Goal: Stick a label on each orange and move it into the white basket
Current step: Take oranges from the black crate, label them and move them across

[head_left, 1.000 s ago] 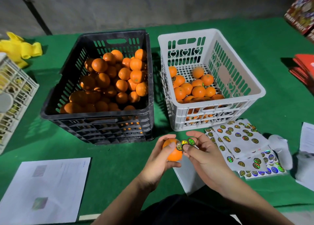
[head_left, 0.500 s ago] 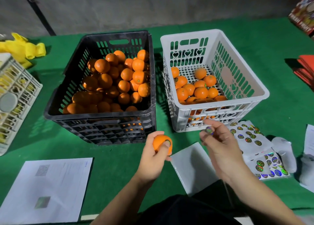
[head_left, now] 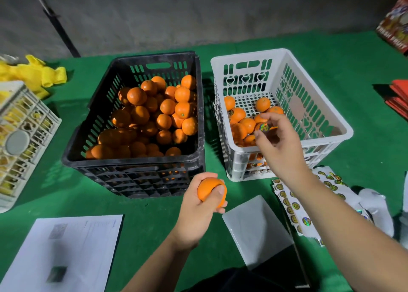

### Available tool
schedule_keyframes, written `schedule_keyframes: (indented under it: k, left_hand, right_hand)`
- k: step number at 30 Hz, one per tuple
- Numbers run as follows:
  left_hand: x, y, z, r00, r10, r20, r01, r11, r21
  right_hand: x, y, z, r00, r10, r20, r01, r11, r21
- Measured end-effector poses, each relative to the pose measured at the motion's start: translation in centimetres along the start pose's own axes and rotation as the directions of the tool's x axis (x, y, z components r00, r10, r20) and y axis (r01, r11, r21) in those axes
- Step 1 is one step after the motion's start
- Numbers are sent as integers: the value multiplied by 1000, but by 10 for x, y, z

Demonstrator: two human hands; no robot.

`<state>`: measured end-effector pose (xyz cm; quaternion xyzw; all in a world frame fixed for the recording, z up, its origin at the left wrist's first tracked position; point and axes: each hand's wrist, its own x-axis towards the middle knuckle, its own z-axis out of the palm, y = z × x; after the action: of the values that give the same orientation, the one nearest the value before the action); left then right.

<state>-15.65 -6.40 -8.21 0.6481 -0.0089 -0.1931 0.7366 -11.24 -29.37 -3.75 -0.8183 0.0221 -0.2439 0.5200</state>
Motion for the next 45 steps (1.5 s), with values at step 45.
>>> schedule_keyframes:
  k: [45]
  left_hand:
    - [196,88,-85,818,-571,68,-79,5,997]
  right_hand:
    - [63,40,71,978,172,119,-151,974,-171]
